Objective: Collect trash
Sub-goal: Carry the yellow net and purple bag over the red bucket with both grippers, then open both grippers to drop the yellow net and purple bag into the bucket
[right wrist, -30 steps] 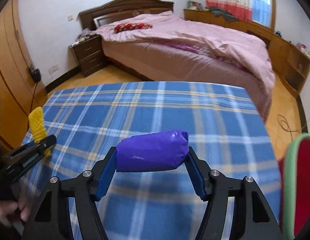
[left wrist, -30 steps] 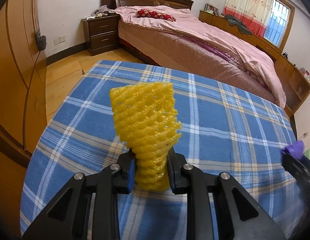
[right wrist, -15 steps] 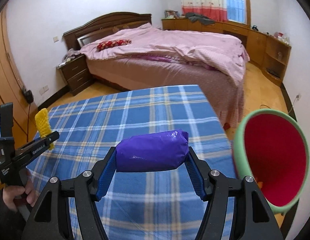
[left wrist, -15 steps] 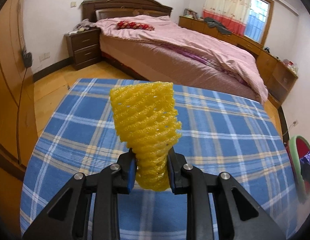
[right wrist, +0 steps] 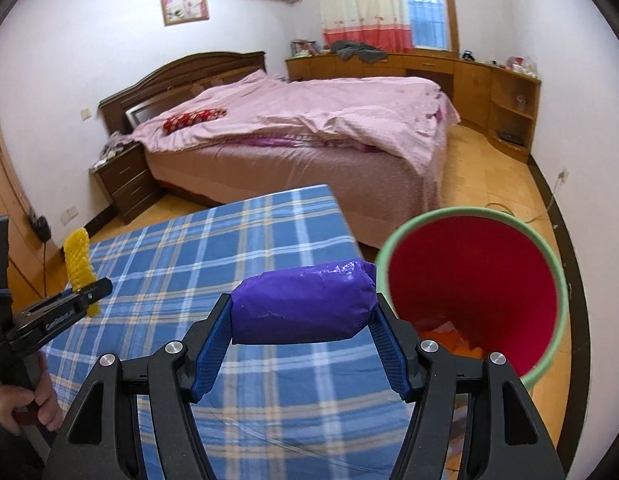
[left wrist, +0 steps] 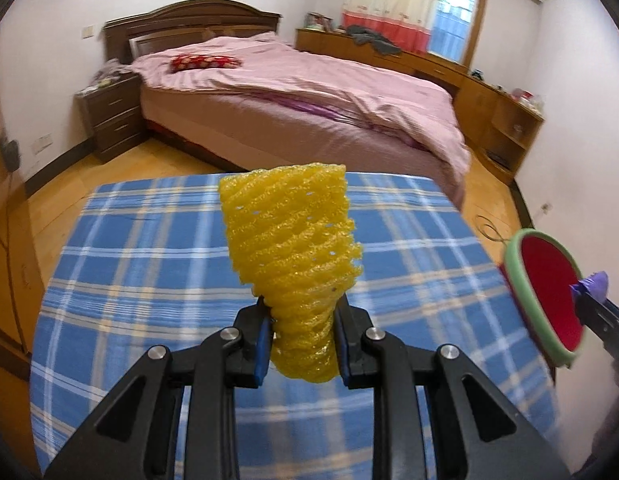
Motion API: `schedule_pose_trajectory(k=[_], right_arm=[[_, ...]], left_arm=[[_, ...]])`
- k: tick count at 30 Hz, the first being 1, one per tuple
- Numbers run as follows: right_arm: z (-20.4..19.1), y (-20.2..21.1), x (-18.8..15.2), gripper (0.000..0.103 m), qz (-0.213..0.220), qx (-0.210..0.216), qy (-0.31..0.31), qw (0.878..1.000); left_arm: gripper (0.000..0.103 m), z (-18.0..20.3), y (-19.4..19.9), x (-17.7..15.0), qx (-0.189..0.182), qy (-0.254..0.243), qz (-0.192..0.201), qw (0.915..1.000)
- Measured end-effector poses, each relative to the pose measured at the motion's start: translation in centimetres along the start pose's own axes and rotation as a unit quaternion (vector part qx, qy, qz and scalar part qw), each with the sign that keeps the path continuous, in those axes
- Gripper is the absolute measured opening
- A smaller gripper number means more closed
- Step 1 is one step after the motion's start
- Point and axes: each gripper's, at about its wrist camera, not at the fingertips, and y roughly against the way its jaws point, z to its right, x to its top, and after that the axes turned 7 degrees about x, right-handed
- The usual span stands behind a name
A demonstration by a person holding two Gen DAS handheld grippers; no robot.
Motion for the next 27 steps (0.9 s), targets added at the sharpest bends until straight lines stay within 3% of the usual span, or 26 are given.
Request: schedule_pose_trajectory(k=[7,15,27], right_arm=[[4.1,2.3,-0.6,0.068,0.016,-0.013,-0.035,0.999],[10.0,3.6,-1.5,0.068,0.028,-0.028,-0.089,0.995],[17.6,3.0,-2.6,0.068,0.024,-0.043,-0.148,0.988]], left_arm=[[0.025,5.8,1.1,-0.2,-0.057,-0.041,-0.017,0.9974],[0.025,13.0,0.6,-0.7,-0.144,-0.087,-0.052,0.9844],[0.025,23.1,-2.5,-1.1,-0.189,-0.144,-0.075,0.9685]])
